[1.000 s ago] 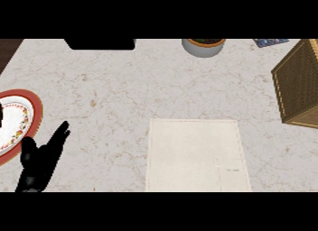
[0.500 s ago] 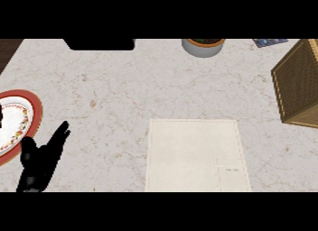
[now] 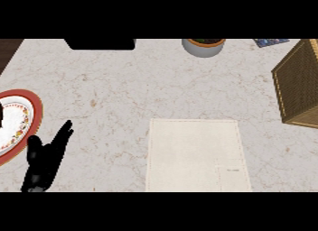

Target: Pick the tomato from the placemat and place it in the basket

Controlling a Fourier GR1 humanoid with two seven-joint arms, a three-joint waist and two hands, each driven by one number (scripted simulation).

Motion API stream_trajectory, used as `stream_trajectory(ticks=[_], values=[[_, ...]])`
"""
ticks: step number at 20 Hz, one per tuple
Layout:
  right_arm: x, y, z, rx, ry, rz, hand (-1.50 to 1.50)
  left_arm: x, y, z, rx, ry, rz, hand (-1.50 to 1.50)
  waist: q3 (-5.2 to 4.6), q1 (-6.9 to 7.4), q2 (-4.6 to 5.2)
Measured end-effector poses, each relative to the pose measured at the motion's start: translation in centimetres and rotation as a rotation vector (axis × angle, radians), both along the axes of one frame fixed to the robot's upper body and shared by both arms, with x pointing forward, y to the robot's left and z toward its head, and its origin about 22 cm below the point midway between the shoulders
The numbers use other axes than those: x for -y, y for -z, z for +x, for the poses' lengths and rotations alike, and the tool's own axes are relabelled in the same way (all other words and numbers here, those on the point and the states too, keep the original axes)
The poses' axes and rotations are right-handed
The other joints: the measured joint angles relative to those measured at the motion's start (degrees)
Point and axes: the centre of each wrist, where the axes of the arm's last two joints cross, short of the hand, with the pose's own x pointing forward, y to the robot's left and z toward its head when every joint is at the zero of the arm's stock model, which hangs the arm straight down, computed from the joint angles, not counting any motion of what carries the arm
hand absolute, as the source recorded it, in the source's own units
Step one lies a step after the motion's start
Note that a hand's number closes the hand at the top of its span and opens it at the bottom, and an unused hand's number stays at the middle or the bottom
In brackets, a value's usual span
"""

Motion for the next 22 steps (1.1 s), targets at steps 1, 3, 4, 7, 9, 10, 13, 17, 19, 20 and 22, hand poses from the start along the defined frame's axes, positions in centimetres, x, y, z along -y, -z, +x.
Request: stream_trajectory(ticks=[1, 3, 4, 7, 9, 10, 13, 17, 19, 20, 22], values=[[0.2, 0.1, 0.1, -0.019, -0.002, -0.022, -1.50, 0.1, 0.1, 0.2, -0.003, 0.001, -0.001, 0.00, -0.01, -0.03, 0.00], [1.2, 0.9, -0.2, -0.034, -0.007, -0.060, -1.50, -0.3, 0.0, -0.2, 0.003, 0.008, -0.002, 0.00, 0.00, 0.07, -0.05], [1.7, 1.0, -0.2, -0.038, -0.008, -0.076, -1.50, -0.2, 0.0, -0.3, 0.007, 0.005, 0.000, 0.00, 0.00, 0.12, -0.05], [2.8, 1.3, -0.9, -0.030, -0.018, -0.099, -1.50, -0.2, -0.1, -0.4, -0.002, -0.005, 0.001, 0.00, -0.06, -0.15, -0.12], [3.7, 1.1, -1.3, -0.010, -0.017, -0.101, -1.50, -0.3, 0.1, -0.5, 0.003, -0.006, -0.001, 0.00, -0.05, -0.27, -0.17], [3.9, 1.0, -1.3, 0.002, -0.019, -0.097, -1.50, -0.2, -0.1, -0.5, 0.001, -0.009, 0.000, 0.00, -0.07, -0.26, -0.18], [4.9, 0.3, -1.5, 0.052, 0.000, -0.064, -1.50, -0.2, 0.3, -0.1, 0.000, 0.000, -0.003, 0.00, -0.06, -0.34, -0.20], [6.9, -0.7, -3.0, 0.109, 0.051, 0.004, -1.50, -0.2, 0.4, -0.1, -0.001, -0.003, -0.006, 0.00, -0.03, -0.66, -0.38], [8.2, -1.4, -4.0, 0.127, 0.089, 0.023, -1.50, -0.5, 0.2, -0.2, -0.005, -0.002, -0.011, 0.00, -0.02, -0.68, -0.38], [9.0, -1.7, -4.8, 0.135, 0.108, 0.033, -1.50, -0.4, 0.2, -0.5, -0.004, -0.007, -0.005, 0.00, -0.04, -0.76, -0.42], [10.5, -2.0, -6.1, 0.142, 0.139, 0.041, -1.50, -0.5, 0.1, -0.3, -0.016, -0.011, -0.006, 0.00, -0.09, -0.89, -0.39]])
